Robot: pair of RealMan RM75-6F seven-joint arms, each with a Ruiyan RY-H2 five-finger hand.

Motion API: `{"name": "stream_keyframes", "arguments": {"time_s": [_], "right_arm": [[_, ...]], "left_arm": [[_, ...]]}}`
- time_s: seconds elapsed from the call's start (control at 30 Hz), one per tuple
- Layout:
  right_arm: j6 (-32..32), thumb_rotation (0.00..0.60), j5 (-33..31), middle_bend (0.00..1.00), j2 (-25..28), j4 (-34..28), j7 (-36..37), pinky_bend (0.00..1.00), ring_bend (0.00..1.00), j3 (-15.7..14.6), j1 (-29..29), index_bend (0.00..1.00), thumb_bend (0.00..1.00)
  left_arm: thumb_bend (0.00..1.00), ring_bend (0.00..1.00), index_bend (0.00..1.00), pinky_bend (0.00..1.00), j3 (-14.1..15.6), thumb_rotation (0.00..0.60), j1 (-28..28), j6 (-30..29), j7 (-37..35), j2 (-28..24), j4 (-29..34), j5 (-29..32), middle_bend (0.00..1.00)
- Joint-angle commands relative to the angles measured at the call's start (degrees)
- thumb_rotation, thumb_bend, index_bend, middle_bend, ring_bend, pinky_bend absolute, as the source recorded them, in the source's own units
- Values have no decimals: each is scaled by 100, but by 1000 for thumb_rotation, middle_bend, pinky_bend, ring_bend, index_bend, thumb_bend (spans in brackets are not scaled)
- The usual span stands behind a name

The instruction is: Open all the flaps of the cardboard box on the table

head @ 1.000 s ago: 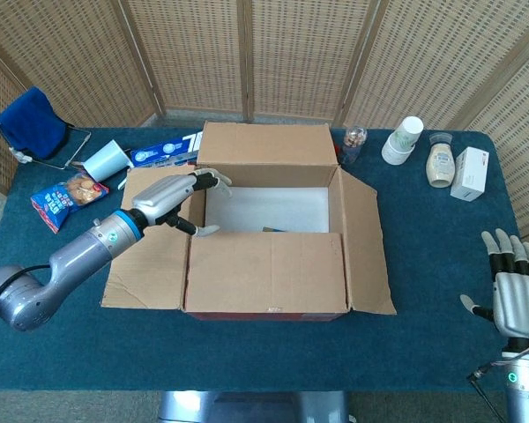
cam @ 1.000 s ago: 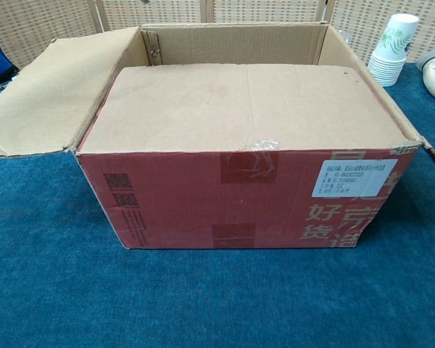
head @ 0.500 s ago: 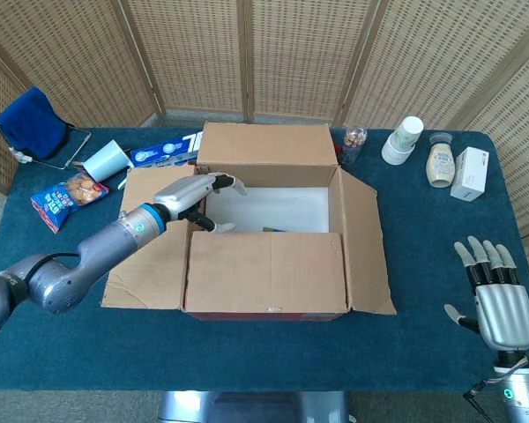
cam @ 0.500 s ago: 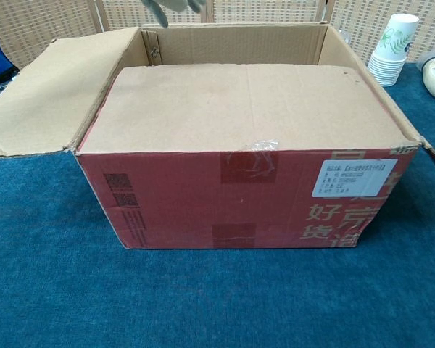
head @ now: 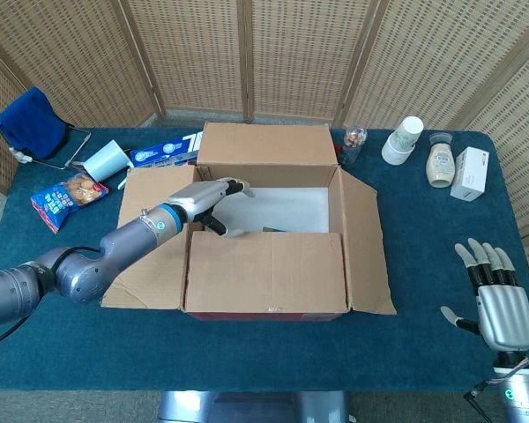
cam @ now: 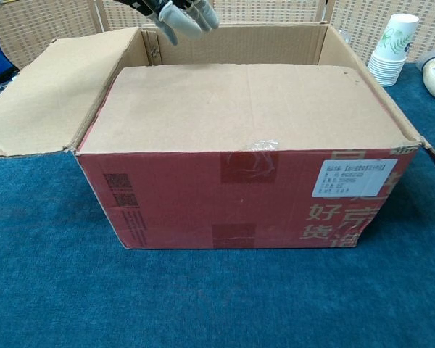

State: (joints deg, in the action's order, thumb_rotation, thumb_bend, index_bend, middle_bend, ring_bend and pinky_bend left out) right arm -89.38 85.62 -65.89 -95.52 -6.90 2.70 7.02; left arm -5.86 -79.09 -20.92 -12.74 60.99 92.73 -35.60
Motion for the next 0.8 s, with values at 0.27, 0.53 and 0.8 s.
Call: {"name": "stream_keyframes", "arguments": {"time_s": [0.27, 0.53, 0.8], "right_arm": [[137, 600, -60, 64, -15, 17, 46, 63, 0, 64, -25, 96, 0], [152, 600, -46, 62, -22, 6, 57, 63, 0, 104, -56, 96, 0], [182, 600, -14, 61, -41, 0, 62, 63, 0, 128, -71, 94, 0]], "left_arm": [[199, 147, 153, 189, 252, 490, -495, 350, -13, 158, -143, 629, 199], [199, 185, 150, 287, -2, 491, -452, 771, -309, 168, -166, 541, 210], [200, 189, 138, 323, -643, 493, -88, 1456, -668, -45, 53, 127, 211]]}}
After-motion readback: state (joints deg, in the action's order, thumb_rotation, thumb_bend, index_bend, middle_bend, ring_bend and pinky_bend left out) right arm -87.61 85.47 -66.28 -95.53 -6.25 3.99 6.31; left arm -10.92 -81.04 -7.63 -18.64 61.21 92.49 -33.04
